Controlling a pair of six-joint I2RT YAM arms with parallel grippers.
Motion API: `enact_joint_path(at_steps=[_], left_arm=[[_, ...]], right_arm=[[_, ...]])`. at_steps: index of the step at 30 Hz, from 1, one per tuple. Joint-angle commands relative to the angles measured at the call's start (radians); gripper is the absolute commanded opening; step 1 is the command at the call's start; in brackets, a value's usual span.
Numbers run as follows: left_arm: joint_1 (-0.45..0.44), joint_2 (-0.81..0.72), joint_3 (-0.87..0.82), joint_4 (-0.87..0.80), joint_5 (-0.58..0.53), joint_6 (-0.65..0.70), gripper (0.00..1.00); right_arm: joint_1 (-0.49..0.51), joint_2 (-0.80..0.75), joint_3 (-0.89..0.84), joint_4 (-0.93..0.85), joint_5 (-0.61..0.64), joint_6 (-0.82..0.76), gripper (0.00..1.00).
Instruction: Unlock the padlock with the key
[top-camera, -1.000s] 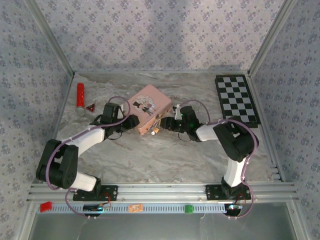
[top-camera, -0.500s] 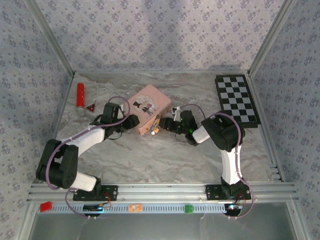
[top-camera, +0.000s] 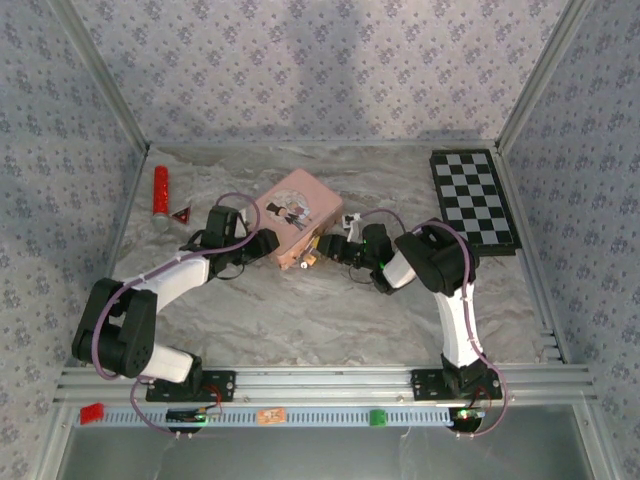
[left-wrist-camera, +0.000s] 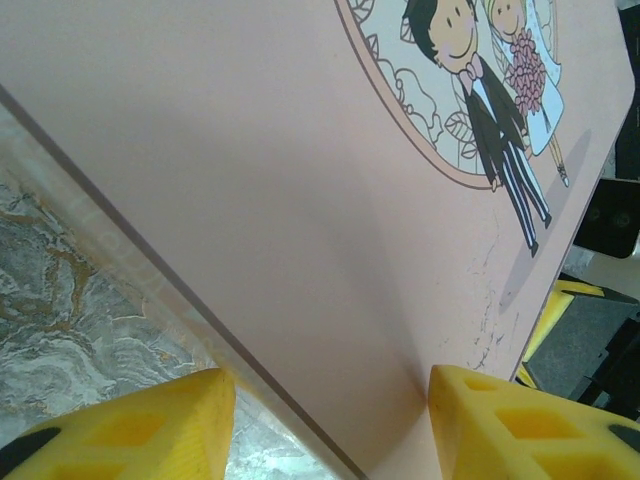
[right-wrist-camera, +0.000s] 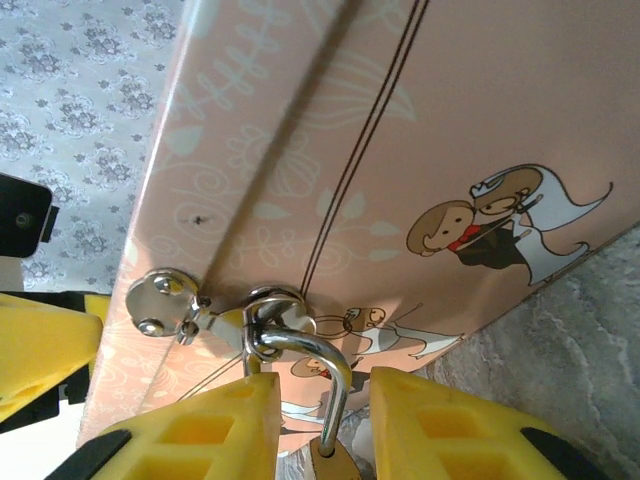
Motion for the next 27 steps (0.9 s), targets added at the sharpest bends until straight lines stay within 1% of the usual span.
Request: enact_joint_path(at_steps=[1, 7, 12, 16, 27], left_arm=[[-0.007, -0.029, -0.02, 0.05, 0.033, -0.01, 0.54], [-0.007, -0.05, -0.026, 0.036, 0.024, -0.009, 0.54], [-0.007, -0.061, -0.034, 0.03, 0.014, -0.011, 0.54], [-0.007, -0.064, -0.035, 0.022, 0.012, -0.009, 0.54], [0.0, -0.059, -0.039, 0.003, -0.023, -0.016, 0.54]], right_arm=[[-0.002, 0.039, 0.02, 0.043, -0.005, 0.036, 0.28], [0.005, 0.045, 0.028, 0.032, 0.022, 0.044, 0.22], [0.005, 0.054, 0.016, 0.051, 0.043, 0.06, 0.15], [0.005, 0.054, 0.009, 0.067, 0.057, 0.069, 0.11], [-0.006, 0.025, -0.054, 0.089, 0.113, 0.069, 0.06]])
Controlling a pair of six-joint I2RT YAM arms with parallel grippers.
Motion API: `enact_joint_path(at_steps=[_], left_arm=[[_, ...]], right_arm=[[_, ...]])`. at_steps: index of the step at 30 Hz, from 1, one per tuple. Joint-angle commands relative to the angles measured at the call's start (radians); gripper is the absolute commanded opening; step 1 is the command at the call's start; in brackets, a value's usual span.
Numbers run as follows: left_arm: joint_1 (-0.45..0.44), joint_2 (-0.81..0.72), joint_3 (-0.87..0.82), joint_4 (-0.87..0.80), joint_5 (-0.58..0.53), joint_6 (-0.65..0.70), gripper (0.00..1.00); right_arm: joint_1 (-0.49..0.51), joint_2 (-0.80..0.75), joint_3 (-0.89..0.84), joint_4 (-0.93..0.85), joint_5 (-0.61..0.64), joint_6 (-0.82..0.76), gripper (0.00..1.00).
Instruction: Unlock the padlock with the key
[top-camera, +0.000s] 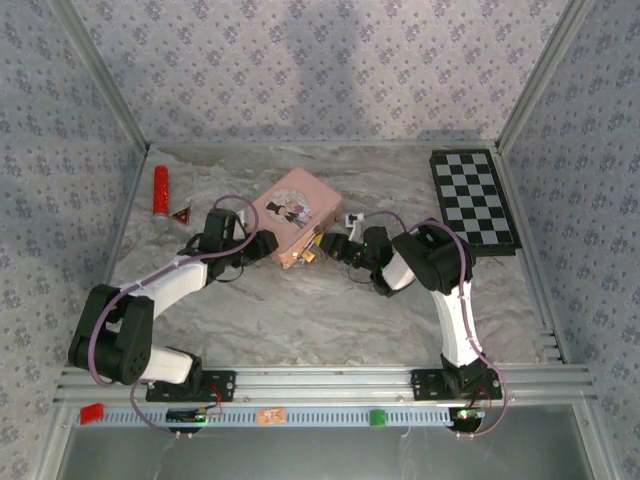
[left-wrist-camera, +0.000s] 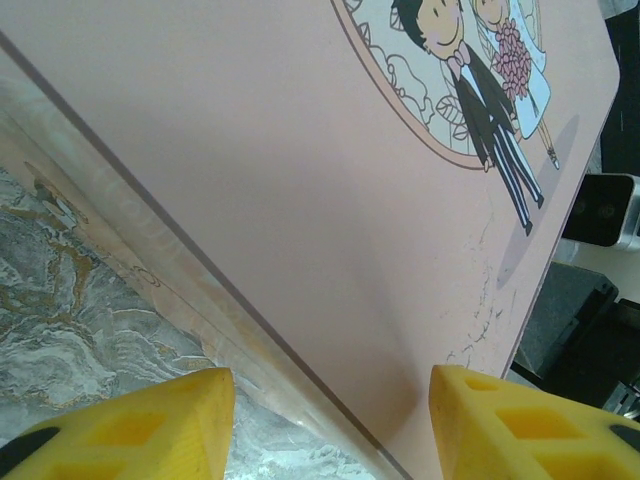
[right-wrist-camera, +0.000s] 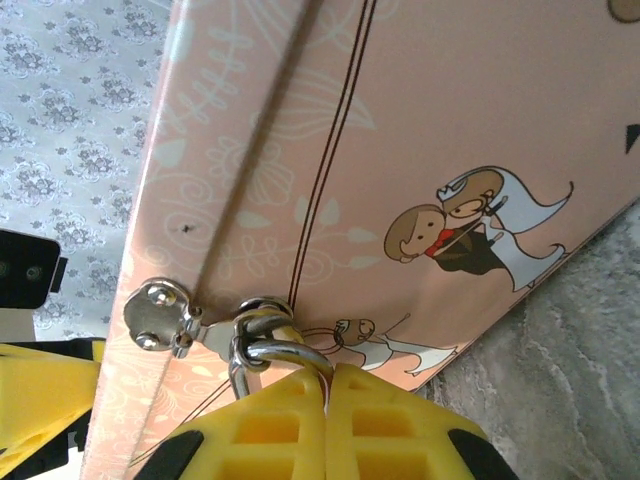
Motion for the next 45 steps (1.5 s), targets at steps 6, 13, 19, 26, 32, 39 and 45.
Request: enact_joint_path(at_steps=[6, 13, 19, 26, 32, 39, 45], left_arm=[[0.006, -0.02, -0.004, -0.019, -0.016, -0.01, 0.54], [0.009, -0.013, -0.006, -0.022, -0.018, -0.006, 0.54], [0.009, -0.006, -0.006, -0.022, -0.013, -0.006, 0.54], [0.008, 0.011, -0.001, -0.02, 0.001, -0.003, 0.54], [0.008, 0.012, -0.003, -0.025, -0.01, 0.0, 0.54], [0.006, 0.015, 0.009, -0.04, -0.02, 0.009, 0.54], [0.006, 0.019, 0.006, -0.043, -0.021, 0.008, 0.54]], right_arm=[[-0.019, 0.001, -0.062, 0.012, 0.067, 0.004, 0.05], [-0.026, -0.008, -0.064, 0.041, 0.061, 0.011, 0.04], [-0.029, -0.026, -0.065, 0.029, 0.065, 0.0, 0.03], [-0.025, -0.044, -0.036, -0.023, 0.077, -0.027, 0.02], [-0.024, -0.071, -0.019, -0.077, 0.091, -0.056, 0.02], [-0.031, -0.071, -0.009, -0.076, 0.089, -0.044, 0.02], [-0.045, -0.083, -0.004, -0.046, 0.089, -0.012, 0.02]])
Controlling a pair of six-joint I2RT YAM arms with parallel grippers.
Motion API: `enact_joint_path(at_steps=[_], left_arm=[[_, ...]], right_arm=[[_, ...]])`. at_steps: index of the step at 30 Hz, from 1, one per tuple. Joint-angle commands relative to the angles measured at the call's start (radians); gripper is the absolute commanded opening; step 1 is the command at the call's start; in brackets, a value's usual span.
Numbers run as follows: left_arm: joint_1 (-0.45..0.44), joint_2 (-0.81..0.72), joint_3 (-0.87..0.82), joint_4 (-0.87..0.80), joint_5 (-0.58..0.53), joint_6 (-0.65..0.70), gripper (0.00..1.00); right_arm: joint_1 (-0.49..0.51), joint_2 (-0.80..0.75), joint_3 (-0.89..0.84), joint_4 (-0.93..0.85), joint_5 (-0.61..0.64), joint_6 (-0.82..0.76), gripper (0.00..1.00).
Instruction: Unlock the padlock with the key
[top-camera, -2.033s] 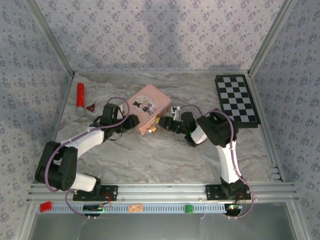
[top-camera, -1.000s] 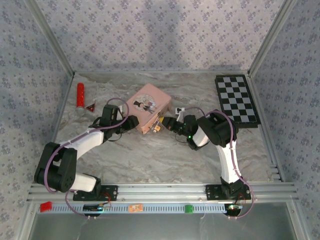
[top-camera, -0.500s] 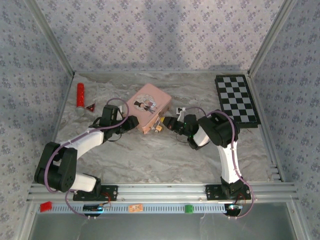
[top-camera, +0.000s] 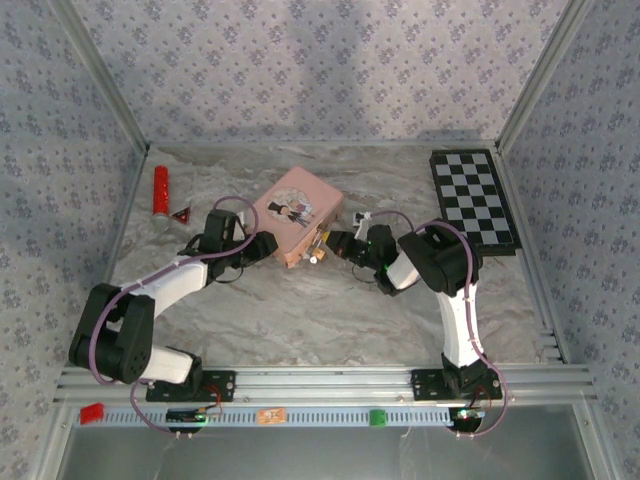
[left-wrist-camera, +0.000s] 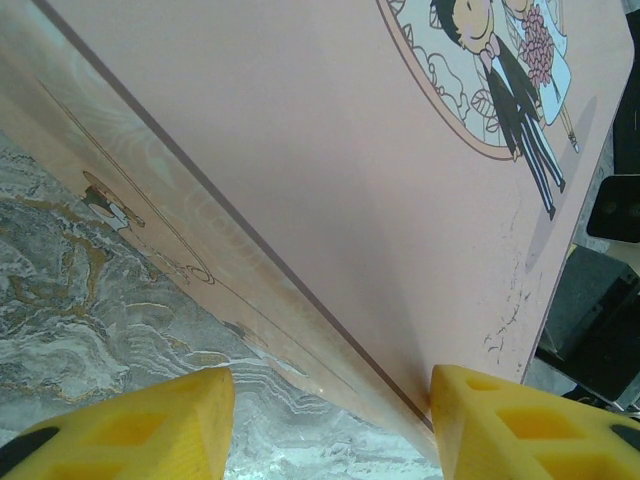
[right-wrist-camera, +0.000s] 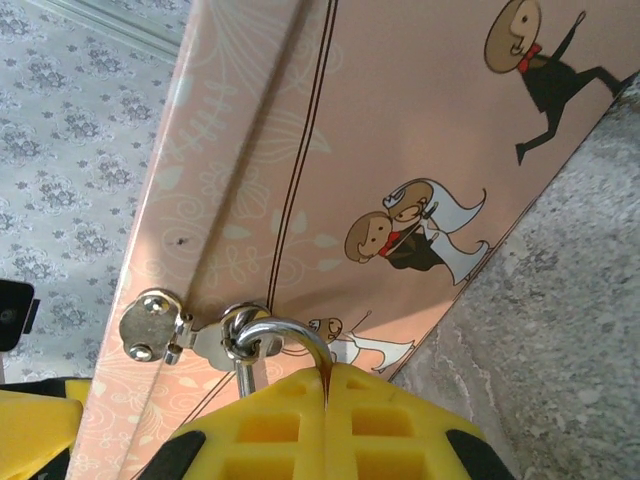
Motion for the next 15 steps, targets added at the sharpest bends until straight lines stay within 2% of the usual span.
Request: enact_joint_path(at_steps=[1, 15], left_arm=[[0.004, 0.012, 0.01, -0.04, -0.018, 0.009, 0.54], [0.005, 0.017, 0.011, -0.042, -0.017, 0.007, 0.54]], right_arm=[[-0.019, -0.041, 0.016, 0.03, 0.026, 0.018, 0.03], [-0.043, -0.043, 0.022, 0.079, 0.027, 0.046, 0.03]])
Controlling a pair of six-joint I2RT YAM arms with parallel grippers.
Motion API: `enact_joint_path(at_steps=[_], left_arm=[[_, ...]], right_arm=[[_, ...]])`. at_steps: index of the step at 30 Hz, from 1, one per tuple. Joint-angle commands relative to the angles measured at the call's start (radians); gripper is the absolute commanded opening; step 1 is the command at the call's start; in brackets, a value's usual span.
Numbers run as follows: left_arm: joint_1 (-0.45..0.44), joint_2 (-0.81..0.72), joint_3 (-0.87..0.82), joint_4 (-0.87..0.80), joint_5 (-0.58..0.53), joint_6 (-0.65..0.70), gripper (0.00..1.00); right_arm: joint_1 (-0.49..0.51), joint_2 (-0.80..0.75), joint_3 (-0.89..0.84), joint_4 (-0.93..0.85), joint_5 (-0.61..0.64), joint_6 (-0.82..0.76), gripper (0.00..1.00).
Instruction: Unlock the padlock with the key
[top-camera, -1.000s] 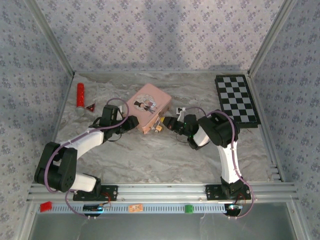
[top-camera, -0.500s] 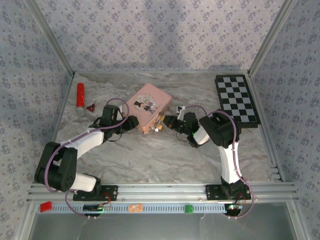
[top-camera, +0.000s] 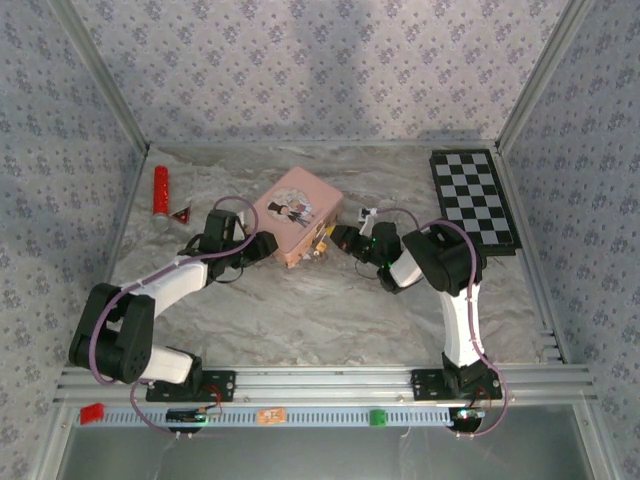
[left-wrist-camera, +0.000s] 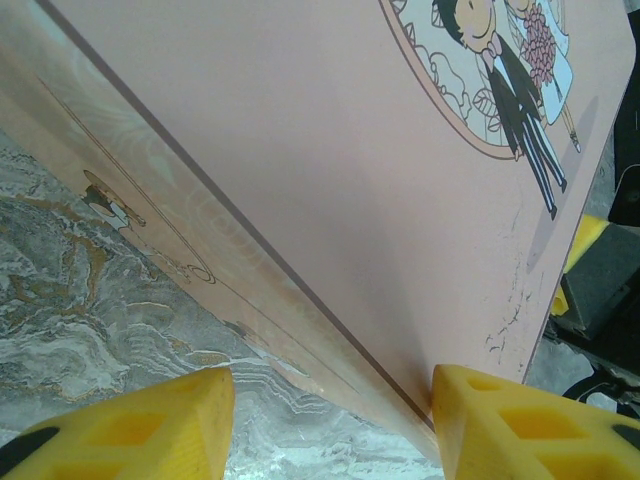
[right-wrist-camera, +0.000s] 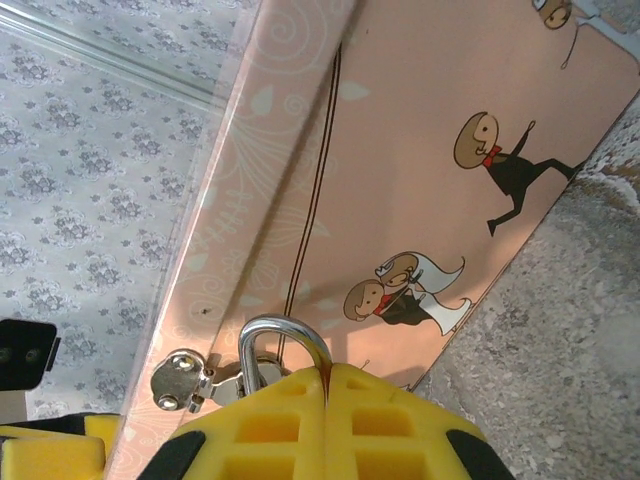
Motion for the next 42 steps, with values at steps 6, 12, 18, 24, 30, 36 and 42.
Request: enact_joint_path(at_steps=[6, 12, 18, 24, 30, 36, 42], left_arm=[[0.005, 0.016, 0.012, -0.039, -0.016, 0.008, 0.54], [0.005, 0.014, 0.007, -0.036, -0.016, 0.006, 0.54], [0.005, 0.017, 0.007, -0.033, -0.015, 0.006, 0.54], [0.006, 0.028, 0.01, -0.036, -0.024, 0.006, 0.54], [0.006, 0.029, 0.005, -0.028, -0.022, 0.0, 0.54], [0.006, 0.025, 0.01, -0.035, -0.024, 0.003, 0.54], [0.006, 0.023, 0.011, -0.036, -0.024, 0.006, 0.55]], right_arm=[[-0.02, -0.048, 0.025, 0.051, 0.016, 0.026, 0.03], [-0.026, -0.04, 0.024, 0.067, 0.024, 0.047, 0.03], [-0.029, -0.042, 0.022, 0.068, 0.028, 0.053, 0.02], [-0.047, -0.048, 0.009, 0.093, 0.015, 0.065, 0.02], [-0.059, -0.075, -0.024, 0.083, 0.02, 0.045, 0.02], [-0.072, -0.108, -0.07, 0.08, 0.031, 0.025, 0.02], [-0.094, -0.155, -0.121, 0.066, 0.024, 0.007, 0.02]])
